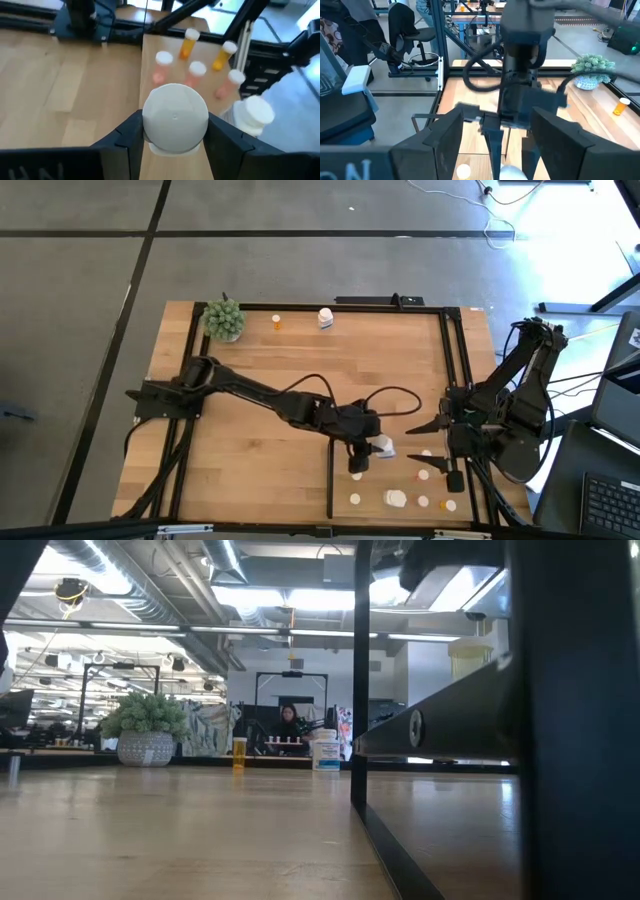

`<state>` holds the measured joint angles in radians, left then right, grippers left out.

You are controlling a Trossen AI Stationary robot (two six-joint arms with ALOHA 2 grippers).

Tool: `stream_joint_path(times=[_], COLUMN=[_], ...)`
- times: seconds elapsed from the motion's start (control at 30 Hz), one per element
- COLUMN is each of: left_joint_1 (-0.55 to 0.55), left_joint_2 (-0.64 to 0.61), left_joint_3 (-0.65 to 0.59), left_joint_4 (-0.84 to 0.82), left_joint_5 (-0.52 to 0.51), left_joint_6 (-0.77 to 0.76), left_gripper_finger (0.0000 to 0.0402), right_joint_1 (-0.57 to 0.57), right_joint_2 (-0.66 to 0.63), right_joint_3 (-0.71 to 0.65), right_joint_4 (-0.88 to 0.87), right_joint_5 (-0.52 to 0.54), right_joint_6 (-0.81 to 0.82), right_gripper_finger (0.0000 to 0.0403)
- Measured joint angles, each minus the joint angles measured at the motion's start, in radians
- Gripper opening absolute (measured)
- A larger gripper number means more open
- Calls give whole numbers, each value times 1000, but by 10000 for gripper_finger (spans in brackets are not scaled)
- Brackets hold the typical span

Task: Pick and place medicine bottles onto shelf by color
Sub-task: Put the bottom supplement bottle on the shelf aligned with the other supplement bottle

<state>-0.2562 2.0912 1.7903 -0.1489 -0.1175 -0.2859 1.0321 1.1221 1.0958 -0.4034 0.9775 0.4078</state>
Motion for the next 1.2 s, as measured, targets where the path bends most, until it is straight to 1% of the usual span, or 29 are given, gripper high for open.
stream_joint_path(times=[0.07,0.37,0.43,0.83,1.2], left_joint_1=[0,-6,-7,-13,-37], left_joint_2=[5,39,44,43,49], left_joint_3=[-2,-1,-3,-3,-3], left_joint_4=[-26,-9,-26,-23,-25], left_joint_5=[-9,-2,-1,-4,-4], left_joint_6=[0,-1,-2,-45,-45], left_gripper_finger=[154,155,155,156,156], right_joint_1=[0,0,0,0,0], right_joint_2=[0,0,0,1,1], right_joint_3=[0,0,0,0,0], right_joint_4=[-1,-5,-5,-6,-6], right_joint_5=[-1,-2,-2,-2,-2], right_joint_6=[1,2,2,1,2], right_gripper_finger=[230,230,230,230,230])
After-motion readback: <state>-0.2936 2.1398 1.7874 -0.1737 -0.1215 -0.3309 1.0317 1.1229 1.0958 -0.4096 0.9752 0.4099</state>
